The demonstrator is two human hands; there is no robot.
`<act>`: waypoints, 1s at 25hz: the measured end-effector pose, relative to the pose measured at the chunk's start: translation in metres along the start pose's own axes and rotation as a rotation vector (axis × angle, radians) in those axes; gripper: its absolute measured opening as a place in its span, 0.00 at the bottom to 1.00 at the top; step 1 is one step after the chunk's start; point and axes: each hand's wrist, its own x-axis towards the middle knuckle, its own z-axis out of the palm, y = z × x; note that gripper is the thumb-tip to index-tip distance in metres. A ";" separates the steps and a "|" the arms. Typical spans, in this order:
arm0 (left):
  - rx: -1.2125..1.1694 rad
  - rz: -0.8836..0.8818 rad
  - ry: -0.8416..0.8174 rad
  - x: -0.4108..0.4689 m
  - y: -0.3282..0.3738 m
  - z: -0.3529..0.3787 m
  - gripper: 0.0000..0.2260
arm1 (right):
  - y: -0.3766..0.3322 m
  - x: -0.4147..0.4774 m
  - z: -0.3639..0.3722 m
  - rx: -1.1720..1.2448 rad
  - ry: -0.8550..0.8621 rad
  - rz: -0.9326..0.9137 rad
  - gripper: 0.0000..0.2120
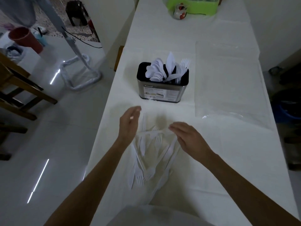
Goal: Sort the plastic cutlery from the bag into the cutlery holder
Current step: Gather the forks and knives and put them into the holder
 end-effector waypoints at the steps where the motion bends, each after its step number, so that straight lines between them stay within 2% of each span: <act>1: 0.076 0.025 -0.028 -0.023 -0.006 0.000 0.08 | 0.004 -0.014 0.005 0.000 -0.056 -0.008 0.22; 4: 0.368 0.048 -0.227 -0.078 -0.014 0.009 0.04 | 0.014 -0.031 0.013 0.004 -0.188 0.025 0.27; 7: 0.645 0.156 -0.419 -0.106 -0.027 0.017 0.12 | 0.013 -0.025 0.015 -0.084 -0.247 0.031 0.22; 9: 0.759 0.217 -0.476 -0.115 -0.032 0.020 0.16 | 0.010 -0.021 0.013 -0.134 -0.253 0.010 0.17; 11: 0.792 0.232 -0.463 -0.117 -0.033 0.021 0.14 | 0.010 -0.022 0.010 -0.179 -0.260 -0.008 0.14; 16: 0.746 0.141 -0.379 -0.115 -0.031 0.023 0.09 | 0.024 -0.044 0.001 -0.267 -0.213 0.008 0.11; 20: 0.803 0.311 -0.343 -0.113 -0.028 0.034 0.12 | 0.042 -0.066 -0.013 -0.212 -0.077 0.163 0.09; 25: 0.857 0.450 -0.400 -0.095 -0.017 0.069 0.11 | 0.050 -0.097 -0.022 -0.172 -0.027 0.269 0.04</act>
